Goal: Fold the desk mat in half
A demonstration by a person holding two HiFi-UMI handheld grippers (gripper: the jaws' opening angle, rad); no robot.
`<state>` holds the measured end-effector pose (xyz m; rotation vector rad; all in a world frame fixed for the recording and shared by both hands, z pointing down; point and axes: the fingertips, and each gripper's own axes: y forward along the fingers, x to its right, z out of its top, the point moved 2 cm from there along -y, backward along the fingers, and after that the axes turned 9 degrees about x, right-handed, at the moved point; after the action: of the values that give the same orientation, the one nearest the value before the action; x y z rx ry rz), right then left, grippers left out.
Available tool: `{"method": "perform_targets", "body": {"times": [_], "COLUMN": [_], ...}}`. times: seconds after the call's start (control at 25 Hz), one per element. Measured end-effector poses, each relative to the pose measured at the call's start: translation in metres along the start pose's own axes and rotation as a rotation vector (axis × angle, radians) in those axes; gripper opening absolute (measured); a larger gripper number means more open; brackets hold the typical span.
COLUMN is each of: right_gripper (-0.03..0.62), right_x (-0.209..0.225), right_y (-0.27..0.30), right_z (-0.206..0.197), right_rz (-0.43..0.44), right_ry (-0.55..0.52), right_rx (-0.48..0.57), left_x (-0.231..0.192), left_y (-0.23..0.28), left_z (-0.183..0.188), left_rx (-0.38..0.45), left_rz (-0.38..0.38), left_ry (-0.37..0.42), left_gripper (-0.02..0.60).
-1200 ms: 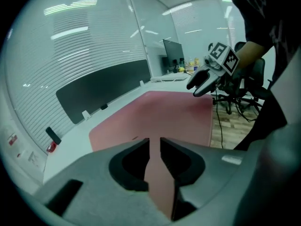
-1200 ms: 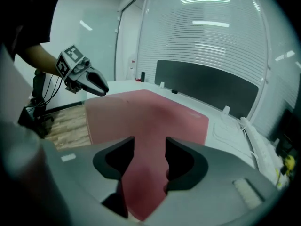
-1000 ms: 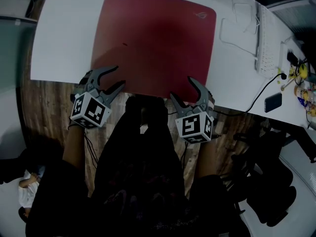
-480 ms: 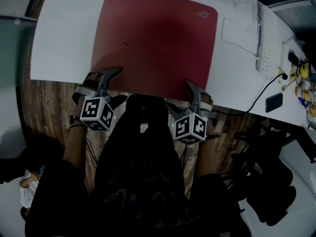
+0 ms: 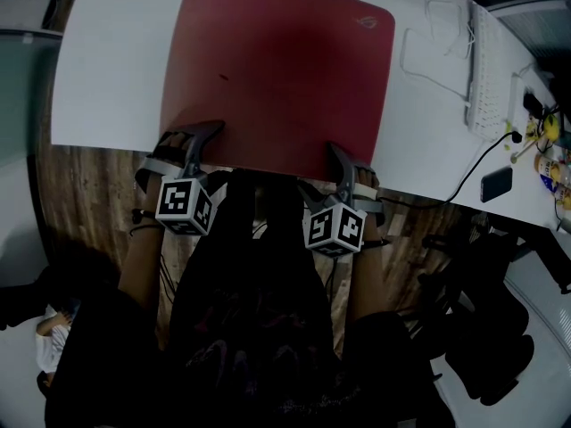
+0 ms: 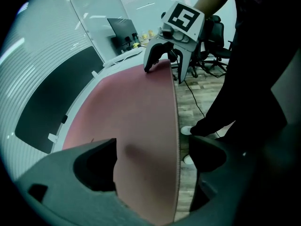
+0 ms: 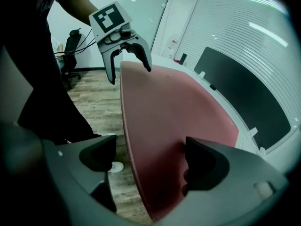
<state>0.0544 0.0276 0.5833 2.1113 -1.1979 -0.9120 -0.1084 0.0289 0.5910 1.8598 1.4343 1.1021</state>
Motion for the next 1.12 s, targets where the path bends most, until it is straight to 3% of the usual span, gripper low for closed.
{"method": "perform_targets", "body": {"times": [0.32,0.48,1.12], "right_gripper": [0.396,0.394,0.364], "right_x": [0.006,0.007,0.008], "right_y": [0.0,-0.001,-0.005], "right_z": [-0.002,-0.002,0.004], "right_rz": [-0.03,-0.025,0.017], "right_ry": [-0.028,-0.017,0.003], "right_rx": [0.002,0.005,-0.005], "left_x": [-0.005,-0.011,-0.001], "left_y": [0.004,0.004,-0.009], "left_z": [0.0,0.001,0.009], "left_rx": [-0.014,-0.021,0.008], "left_rz": [0.001,0.002,-0.086], "left_ry": [0.008,-0.004,-0.017], "left_gripper": [0.452,0.437,0.275]}}
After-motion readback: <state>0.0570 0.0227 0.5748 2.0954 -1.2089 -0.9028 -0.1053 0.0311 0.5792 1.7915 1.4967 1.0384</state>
